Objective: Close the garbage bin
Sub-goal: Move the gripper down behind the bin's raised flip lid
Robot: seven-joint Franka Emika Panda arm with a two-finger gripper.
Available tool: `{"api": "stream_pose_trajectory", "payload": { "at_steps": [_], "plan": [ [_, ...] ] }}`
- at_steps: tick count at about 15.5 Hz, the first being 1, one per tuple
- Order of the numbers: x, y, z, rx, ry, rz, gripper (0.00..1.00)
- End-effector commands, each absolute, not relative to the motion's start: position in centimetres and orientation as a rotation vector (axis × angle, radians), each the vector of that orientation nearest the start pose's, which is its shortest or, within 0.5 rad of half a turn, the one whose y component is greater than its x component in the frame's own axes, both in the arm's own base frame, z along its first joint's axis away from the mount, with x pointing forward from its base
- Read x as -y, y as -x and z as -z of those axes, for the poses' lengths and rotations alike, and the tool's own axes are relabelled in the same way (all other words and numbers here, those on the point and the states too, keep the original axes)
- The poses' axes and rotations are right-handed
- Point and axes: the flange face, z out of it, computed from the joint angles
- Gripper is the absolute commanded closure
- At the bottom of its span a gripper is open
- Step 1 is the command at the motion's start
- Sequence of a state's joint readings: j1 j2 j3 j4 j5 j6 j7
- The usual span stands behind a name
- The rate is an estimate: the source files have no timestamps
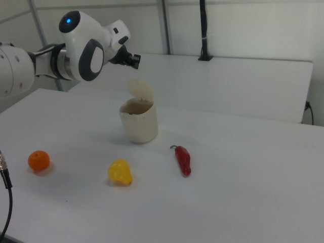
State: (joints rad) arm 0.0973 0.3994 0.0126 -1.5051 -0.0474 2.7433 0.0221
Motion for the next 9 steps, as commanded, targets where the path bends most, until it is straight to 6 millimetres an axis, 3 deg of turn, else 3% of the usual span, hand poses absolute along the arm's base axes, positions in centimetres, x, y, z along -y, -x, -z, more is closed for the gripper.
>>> {"api": "stream_pose_trajectory", "payload": {
  "at_steps": [1, 5, 9],
  "plan": [
    [-9.5, -73.4, -52.3, 0.169, 2.76, 1.382, 1.0],
    [-9.9, -74.0, -50.0, 0.179, 2.74, 1.412, 1.0],
    [-10.2, -73.9, -50.0, 0.182, 2.748, 1.389, 1.0]
  ]
}}
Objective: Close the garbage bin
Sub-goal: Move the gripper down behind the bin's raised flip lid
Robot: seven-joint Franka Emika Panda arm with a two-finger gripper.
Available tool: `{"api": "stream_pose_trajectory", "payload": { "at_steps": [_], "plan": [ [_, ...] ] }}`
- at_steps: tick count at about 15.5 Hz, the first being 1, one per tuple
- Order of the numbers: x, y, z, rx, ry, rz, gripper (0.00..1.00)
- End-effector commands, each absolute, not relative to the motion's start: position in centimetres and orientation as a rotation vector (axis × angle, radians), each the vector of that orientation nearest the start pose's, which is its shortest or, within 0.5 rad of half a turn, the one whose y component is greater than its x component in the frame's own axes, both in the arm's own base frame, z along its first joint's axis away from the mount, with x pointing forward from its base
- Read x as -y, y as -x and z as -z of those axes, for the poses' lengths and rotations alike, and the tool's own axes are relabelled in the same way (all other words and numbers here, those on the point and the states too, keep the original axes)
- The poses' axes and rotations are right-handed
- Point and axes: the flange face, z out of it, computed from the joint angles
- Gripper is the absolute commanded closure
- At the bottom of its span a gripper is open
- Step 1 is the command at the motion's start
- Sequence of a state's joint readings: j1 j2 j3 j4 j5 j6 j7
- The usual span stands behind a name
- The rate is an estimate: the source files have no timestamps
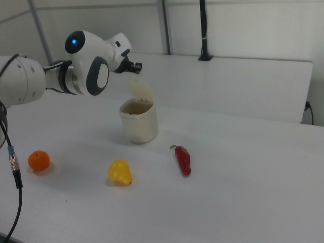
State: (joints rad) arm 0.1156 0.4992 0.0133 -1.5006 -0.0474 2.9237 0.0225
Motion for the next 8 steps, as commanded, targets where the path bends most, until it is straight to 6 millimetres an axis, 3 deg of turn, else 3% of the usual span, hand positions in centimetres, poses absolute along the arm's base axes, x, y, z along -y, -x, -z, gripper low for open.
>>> {"api": "stream_pose_trajectory", "payload": {
  "at_steps": [1, 8],
  "plan": [
    [-10.2, -73.8, -49.8, 0.183, 2.764, 1.36, 1.0],
    [-9.7, -72.6, -49.2, 0.187, 2.96, 0.957, 1.0]
  ]
}}
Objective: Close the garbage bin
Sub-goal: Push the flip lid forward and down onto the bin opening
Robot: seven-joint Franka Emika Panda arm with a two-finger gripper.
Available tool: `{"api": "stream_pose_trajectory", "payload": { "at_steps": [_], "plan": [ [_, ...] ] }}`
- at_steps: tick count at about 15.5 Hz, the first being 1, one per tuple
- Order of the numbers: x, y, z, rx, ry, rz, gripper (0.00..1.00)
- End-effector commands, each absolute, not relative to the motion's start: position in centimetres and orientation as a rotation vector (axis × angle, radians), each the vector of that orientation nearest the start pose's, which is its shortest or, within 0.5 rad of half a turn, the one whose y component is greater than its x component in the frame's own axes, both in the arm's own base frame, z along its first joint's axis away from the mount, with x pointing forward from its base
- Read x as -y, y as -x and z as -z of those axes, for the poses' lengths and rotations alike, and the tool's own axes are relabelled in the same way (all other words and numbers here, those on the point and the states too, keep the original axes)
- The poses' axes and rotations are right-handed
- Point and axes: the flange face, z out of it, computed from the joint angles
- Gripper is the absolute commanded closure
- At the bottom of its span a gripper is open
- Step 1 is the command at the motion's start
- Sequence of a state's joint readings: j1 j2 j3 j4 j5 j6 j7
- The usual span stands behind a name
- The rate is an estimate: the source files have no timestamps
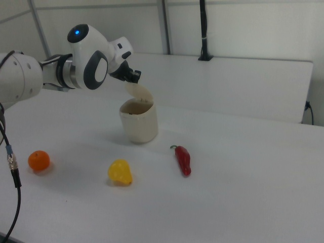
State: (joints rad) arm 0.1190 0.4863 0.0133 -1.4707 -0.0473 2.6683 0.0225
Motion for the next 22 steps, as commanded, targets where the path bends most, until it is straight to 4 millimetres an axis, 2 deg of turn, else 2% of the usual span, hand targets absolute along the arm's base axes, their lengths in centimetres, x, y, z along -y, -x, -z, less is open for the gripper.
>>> {"api": "stream_pose_trajectory", "payload": {
  "at_steps": [1, 4, 7, 17, 22],
  "plan": [
    [-9.6, -72.4, -48.6, 0.193, 2.992, 0.891, 1.0],
    [-9.4, -71.7, -46.7, 0.213, 3.064, 0.69, 1.0],
    [-9.3, -71.3, -45.4, 0.21, 3.092, 0.58, 1.0],
    [-9.2, -71.7, -42.7, 0.201, 3.103, 0.523, 1.0],
    [-9.2, -71.6, -42.5, 0.211, 3.106, 0.511, 1.0]
  ]
}}
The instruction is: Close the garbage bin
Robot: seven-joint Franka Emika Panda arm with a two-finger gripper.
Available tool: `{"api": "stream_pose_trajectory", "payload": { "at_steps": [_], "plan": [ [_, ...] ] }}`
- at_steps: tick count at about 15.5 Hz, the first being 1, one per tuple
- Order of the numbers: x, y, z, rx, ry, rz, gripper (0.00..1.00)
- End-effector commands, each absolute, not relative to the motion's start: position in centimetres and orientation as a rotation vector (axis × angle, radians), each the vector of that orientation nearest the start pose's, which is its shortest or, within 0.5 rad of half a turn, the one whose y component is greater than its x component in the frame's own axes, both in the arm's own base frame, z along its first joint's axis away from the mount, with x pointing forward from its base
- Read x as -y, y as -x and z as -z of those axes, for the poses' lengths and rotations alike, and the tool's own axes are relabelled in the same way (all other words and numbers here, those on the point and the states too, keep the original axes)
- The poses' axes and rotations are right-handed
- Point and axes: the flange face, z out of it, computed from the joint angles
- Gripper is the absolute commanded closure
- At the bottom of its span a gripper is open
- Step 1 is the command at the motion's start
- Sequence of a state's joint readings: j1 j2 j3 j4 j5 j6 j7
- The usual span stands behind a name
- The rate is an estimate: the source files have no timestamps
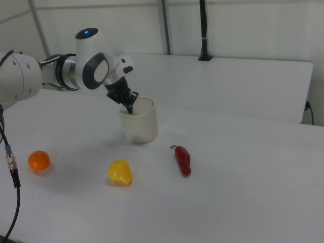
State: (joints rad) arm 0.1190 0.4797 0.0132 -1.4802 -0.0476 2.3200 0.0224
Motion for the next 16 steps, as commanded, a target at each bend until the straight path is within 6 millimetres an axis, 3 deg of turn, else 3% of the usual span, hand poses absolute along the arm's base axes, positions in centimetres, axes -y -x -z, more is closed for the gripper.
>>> {"api": "stream_pose_trajectory", "payload": {
  "at_steps": [1, 4, 8, 11, 16],
  "plan": [
    [-9.1, -71.7, -42.5, 0.21, 3.108, 0.512, 1.0],
    [-8.8, -71.6, -43.8, 0.196, 3.099, 0.536, 1.0],
    [-8.8, -70.4, -47.7, 0.184, 3.096, 0.538, 1.0],
    [-8.5, -68.5, -50.9, 0.173, 3.113, 0.463, 1.0],
    [-6.8, -64.0, -54.7, 0.144, 3.169, 0.178, 1.0]
  ]
}}
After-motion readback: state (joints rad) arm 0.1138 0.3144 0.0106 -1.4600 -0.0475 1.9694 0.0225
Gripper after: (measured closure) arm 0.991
